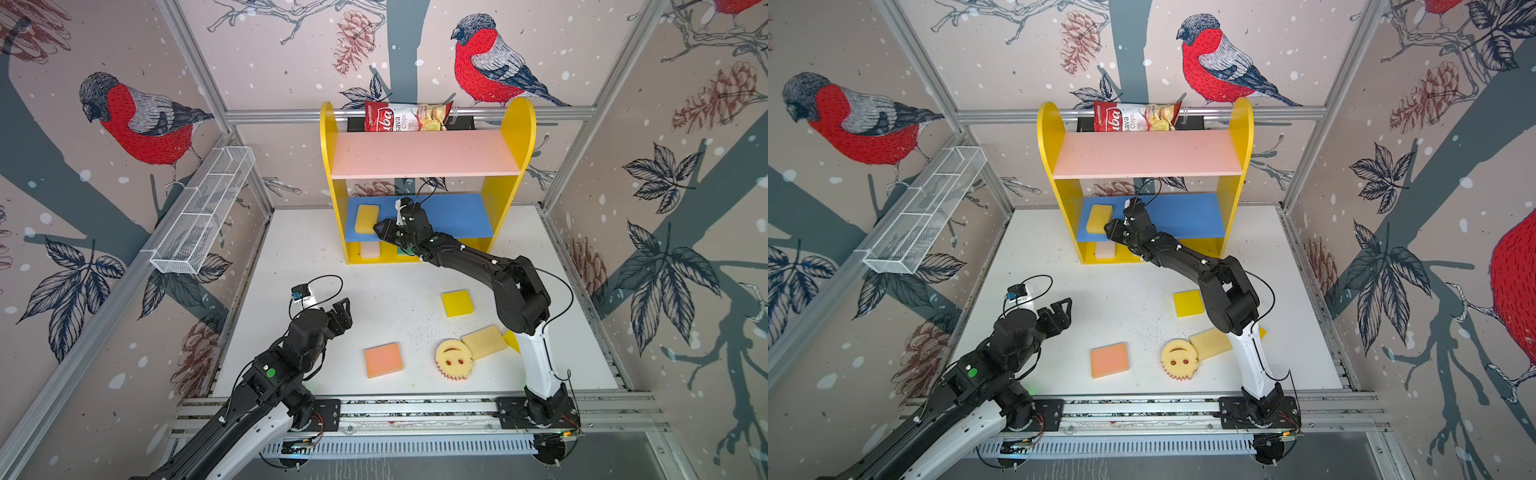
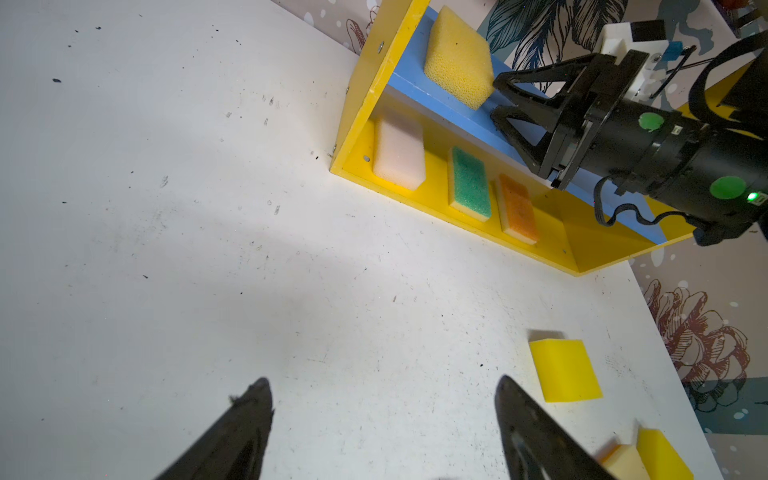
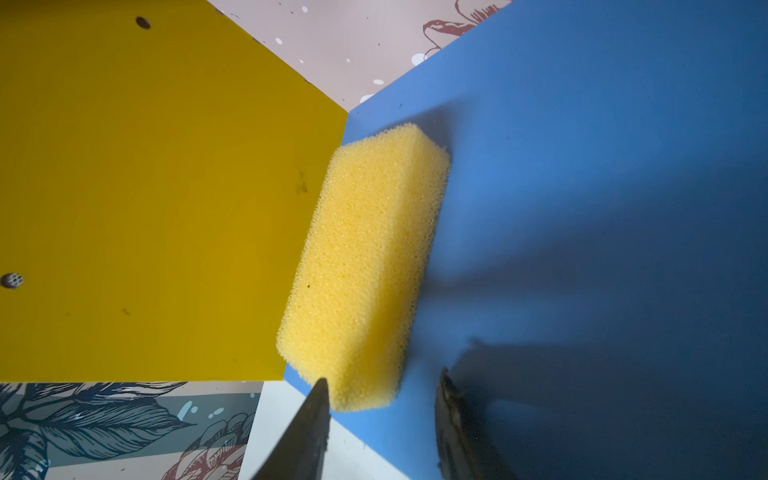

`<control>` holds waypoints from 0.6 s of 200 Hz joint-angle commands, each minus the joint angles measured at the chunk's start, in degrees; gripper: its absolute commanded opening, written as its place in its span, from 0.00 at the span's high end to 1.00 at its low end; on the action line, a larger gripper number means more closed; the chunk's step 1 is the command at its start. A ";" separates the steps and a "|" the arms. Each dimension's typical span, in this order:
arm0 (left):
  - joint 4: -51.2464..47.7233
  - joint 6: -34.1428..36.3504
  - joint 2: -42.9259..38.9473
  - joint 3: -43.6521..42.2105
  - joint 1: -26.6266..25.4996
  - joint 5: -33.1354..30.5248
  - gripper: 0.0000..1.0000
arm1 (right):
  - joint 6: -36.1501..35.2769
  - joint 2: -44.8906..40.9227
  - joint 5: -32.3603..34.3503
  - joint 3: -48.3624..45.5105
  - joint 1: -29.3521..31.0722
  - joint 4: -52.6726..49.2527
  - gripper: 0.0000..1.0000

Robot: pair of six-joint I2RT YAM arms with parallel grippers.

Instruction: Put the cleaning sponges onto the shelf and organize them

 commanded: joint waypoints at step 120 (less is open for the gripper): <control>3.04 0.88 2.16 0.00 0.03 -0.47 0.17 | -1.05 2.63 -1.45 2.34 -0.75 -2.68 0.82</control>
